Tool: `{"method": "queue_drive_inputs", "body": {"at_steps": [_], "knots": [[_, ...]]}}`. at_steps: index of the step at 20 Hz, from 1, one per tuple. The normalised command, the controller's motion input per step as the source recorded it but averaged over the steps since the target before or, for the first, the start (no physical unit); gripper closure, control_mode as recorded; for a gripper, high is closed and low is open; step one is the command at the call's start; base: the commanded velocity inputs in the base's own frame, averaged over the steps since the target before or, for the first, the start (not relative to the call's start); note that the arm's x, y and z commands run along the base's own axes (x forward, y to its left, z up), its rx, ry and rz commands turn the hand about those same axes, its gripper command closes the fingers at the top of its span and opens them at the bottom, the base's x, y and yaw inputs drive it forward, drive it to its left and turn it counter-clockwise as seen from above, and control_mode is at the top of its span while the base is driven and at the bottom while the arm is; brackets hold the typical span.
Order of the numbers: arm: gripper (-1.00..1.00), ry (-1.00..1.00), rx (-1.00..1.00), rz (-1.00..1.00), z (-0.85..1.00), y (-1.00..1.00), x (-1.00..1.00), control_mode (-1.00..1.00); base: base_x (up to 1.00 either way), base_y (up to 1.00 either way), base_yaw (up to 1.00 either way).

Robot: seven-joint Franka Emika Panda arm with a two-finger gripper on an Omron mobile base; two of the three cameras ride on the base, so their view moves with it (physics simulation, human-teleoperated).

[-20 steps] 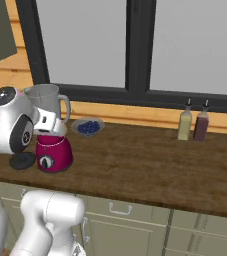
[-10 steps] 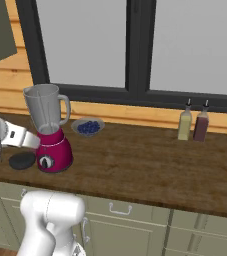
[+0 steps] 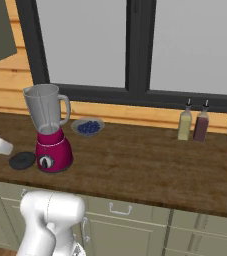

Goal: Close the lid blender by securely placing the lid on top.

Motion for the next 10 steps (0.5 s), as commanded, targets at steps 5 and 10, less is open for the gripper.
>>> {"method": "queue_drive_inputs", "body": {"at_steps": [5, 10], "knots": [[-1.00, 0.15, 0.02, -0.04, -0.20, 0.38, 0.00, -1.00, 0.00, 0.00, 0.00], [-1.00, 0.20, 0.00, -0.03, -0.41, 0.32, 0.01, -1.00, 0.00, 0.00, 0.00]]}}
